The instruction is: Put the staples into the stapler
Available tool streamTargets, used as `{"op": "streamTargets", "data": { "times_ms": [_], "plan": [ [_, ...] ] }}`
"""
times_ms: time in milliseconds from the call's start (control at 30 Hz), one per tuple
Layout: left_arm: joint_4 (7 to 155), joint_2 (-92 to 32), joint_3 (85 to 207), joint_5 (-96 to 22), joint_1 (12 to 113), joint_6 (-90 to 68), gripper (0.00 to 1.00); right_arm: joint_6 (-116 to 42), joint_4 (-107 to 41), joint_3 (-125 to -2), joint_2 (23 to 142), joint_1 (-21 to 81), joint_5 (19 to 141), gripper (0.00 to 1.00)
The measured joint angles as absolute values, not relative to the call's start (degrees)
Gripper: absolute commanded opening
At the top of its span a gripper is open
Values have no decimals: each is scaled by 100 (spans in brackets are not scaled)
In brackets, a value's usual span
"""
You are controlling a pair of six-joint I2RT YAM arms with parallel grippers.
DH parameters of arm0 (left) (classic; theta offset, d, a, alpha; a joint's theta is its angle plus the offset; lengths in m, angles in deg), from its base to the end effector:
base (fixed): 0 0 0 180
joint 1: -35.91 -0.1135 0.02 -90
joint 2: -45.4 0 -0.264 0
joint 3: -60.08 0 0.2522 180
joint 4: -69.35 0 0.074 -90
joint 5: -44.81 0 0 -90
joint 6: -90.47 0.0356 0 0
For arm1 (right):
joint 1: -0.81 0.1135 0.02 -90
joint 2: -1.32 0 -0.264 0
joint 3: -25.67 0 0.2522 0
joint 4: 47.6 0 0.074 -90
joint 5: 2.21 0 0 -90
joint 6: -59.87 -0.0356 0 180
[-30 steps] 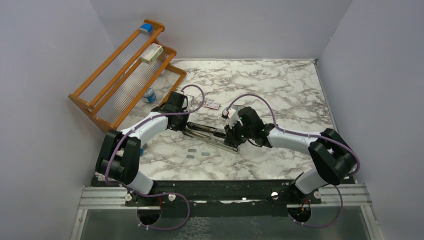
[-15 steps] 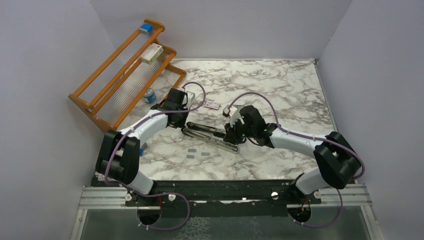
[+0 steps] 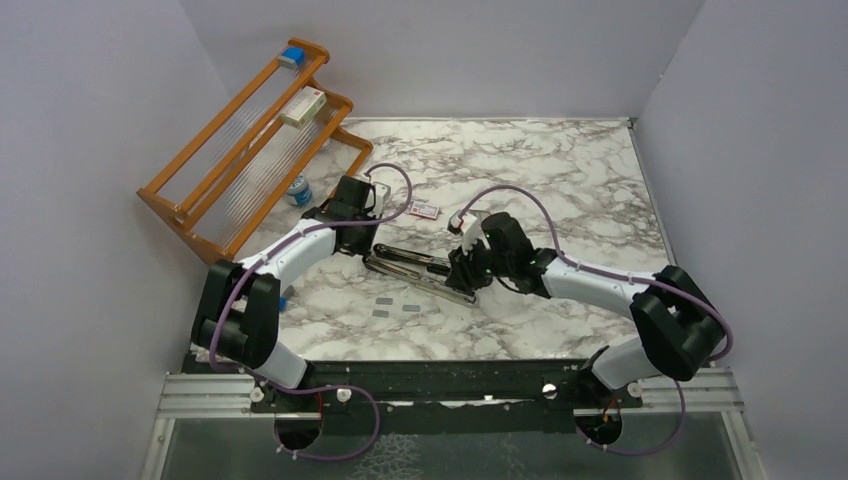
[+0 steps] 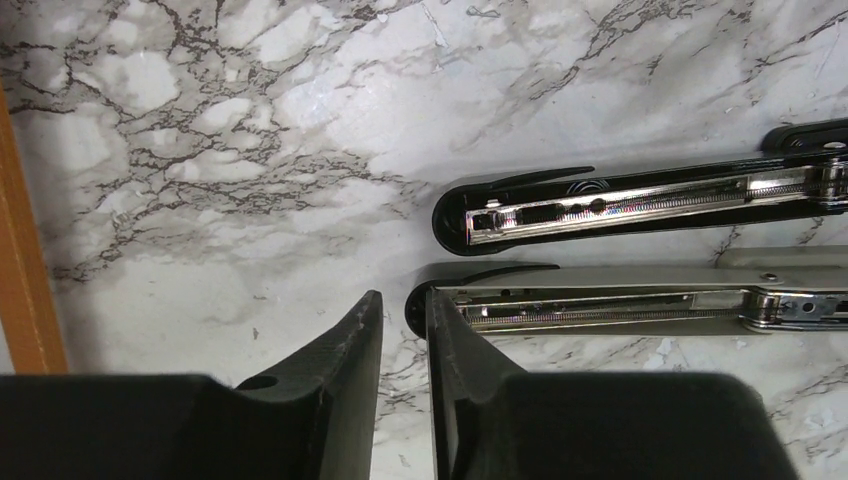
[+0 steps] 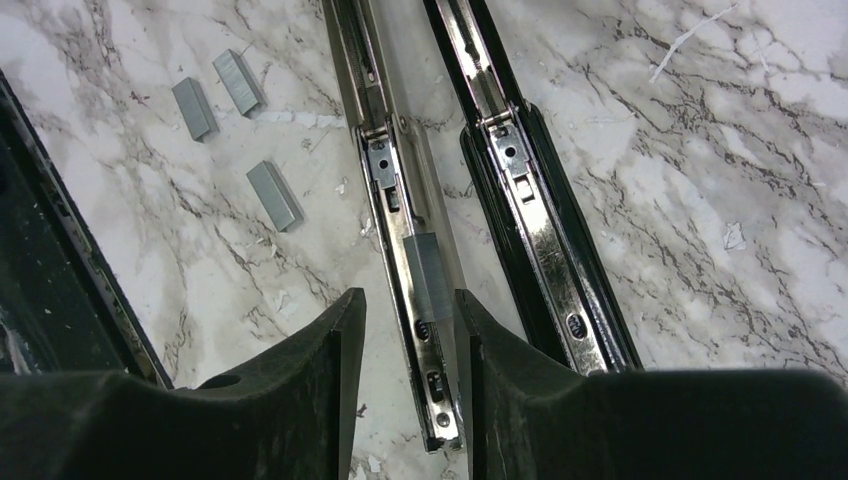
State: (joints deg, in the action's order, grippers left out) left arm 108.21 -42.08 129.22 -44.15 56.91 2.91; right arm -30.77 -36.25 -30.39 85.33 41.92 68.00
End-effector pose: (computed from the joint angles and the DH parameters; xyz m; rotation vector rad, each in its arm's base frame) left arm 0.2865 -0.1107 0.2058 0.5299 2.5206 -0.1453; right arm 0.2169 0.2053 0.1898 -0.9817 2.1092 0.7693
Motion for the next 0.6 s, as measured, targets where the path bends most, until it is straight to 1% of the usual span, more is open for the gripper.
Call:
{"op": "streamTargets", "data": {
  "times_ms": [133, 200, 467, 600],
  "plan": [
    [10732, -4116, 12795, -4410, 5691, -26, 44, -3156, -3636, -2932, 8428, 4165, 6806, 44],
    [10677, -3981, 12668, -4415, 5691, -207, 46, -3171, -3634, -2878, 8336, 4159, 6830, 45],
    [10467, -3533, 12264, -4461, 5686, -988, 47, -3211, -3634, -2830, 8190, 4157, 6909, 46],
    [10448, -3421, 11991, -4459, 5686, -1283, 58, -3226, -3632, -2817, 8144, 4157, 6913, 47]
  ]
}}
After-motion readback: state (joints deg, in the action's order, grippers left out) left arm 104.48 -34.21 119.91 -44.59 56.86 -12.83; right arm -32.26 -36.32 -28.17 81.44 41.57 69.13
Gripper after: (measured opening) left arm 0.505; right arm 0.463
